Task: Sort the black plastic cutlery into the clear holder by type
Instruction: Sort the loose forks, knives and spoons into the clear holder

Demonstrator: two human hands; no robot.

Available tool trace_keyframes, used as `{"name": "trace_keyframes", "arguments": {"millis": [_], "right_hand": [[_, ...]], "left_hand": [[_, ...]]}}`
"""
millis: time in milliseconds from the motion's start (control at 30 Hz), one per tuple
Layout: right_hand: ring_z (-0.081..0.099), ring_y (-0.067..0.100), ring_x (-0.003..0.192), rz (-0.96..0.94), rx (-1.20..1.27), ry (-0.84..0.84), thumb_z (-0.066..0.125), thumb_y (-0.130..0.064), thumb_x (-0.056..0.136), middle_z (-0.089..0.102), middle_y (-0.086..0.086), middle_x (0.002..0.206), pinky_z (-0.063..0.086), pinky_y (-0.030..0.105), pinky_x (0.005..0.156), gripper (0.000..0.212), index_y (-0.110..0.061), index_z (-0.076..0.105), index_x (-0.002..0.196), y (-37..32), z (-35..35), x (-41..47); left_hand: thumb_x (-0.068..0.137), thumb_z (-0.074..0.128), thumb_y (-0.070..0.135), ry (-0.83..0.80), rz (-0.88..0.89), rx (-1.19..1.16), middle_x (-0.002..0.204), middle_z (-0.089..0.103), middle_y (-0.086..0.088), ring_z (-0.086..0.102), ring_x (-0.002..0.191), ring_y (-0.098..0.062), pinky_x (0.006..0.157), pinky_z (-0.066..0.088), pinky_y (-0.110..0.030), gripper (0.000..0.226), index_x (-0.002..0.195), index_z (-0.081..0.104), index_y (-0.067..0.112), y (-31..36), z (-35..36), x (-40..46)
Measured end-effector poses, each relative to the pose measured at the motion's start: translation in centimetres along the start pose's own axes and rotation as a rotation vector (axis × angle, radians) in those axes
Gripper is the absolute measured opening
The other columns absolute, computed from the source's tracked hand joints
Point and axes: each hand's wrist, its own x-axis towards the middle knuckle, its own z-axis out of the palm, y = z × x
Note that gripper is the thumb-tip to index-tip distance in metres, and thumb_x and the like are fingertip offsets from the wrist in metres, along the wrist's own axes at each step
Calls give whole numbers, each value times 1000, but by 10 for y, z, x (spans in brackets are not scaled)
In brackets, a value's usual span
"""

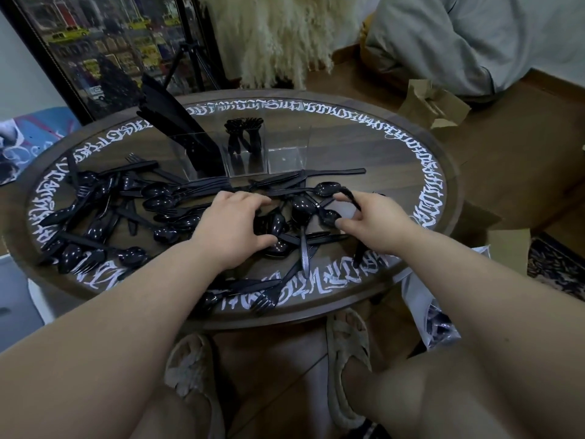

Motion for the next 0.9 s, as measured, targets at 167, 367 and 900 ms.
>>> {"name": "trace_keyframes", "arguments": {"millis": [167,367,900], "right_hand": [[47,2,69,-214,-138,-152,59,-35,92,53,-17,75,38,24,66,52,-34,42,141,-27,13,-10],[60,23,101,-155,-255,-151,51,-25,94,66,2,114,45,29,80,54,-29,36,146,-24,14,-3],[56,32,99,-113,-370,121,49,-36,95,46,6,119,48,37,79,30,-22,58,120,-22,10,29]], "left_hand": [[75,69,57,-26,-17,24,142,44,7,30,132,-23,108,33,-41,71,137,45,33,-19,-13,-13],[71,63,69,-176,-64,124,152,29,10,15,140,-23,110,29,-50,81,142,35,43,-30,-19,-30],[79,55,69,-149,-4,93,157,18,6,9,143,-23,111,20,-52,75,145,27,45,-5,-4,-7]]}}
